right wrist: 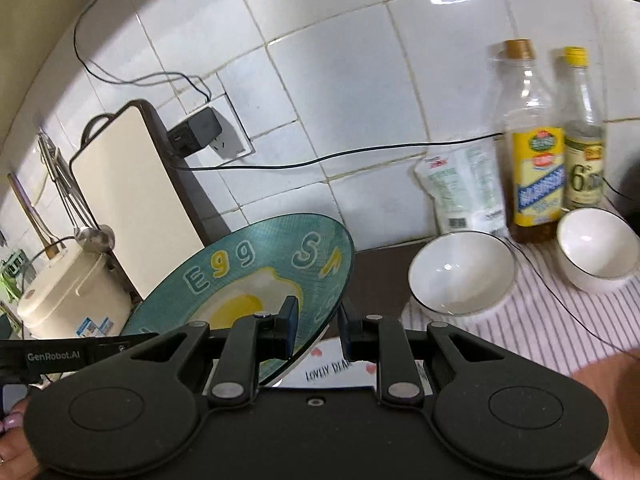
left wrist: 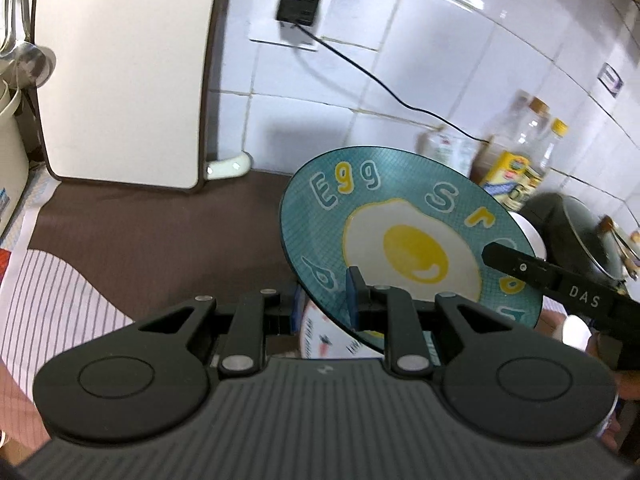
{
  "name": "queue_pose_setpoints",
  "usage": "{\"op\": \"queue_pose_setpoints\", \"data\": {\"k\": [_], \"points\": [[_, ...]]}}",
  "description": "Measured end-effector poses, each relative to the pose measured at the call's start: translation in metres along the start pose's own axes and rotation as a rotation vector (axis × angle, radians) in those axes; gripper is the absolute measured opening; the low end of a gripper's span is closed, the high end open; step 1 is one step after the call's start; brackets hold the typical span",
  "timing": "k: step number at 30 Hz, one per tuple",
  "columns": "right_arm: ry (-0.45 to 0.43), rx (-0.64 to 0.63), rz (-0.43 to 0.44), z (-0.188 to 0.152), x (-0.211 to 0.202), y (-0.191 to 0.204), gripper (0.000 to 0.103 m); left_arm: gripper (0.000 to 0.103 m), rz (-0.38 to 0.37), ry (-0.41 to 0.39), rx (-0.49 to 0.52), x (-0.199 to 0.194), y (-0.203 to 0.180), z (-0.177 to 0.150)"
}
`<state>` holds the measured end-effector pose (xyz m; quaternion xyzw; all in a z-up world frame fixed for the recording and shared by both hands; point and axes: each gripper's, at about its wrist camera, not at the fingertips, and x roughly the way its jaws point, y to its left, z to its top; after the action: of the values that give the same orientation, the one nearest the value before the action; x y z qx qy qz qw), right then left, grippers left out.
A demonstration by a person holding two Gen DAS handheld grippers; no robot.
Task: Organize plates and bowls
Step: 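Carry the Egg plate with both grippers and lower it onto the bunny plate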
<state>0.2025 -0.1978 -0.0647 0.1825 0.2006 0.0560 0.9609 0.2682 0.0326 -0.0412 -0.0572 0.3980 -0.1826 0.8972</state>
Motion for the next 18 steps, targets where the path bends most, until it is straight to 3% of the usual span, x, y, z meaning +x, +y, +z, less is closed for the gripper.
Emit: {"op": "queue_pose_setpoints", "data": {"k": [8, 18], "points": [[0.018, 0.054, -0.025, -0.026, -0.033, -0.017, 0.025, 0.019, -0.022, 0.054, 0.001, 0.0, -0.02, -0.024], [0.092, 0.135, -0.038, -0.055, -0.029, -0.045, 0.025, 0.019, -0.023, 0.153, -0.005, 0.024, -0.024, -0.053]]}}
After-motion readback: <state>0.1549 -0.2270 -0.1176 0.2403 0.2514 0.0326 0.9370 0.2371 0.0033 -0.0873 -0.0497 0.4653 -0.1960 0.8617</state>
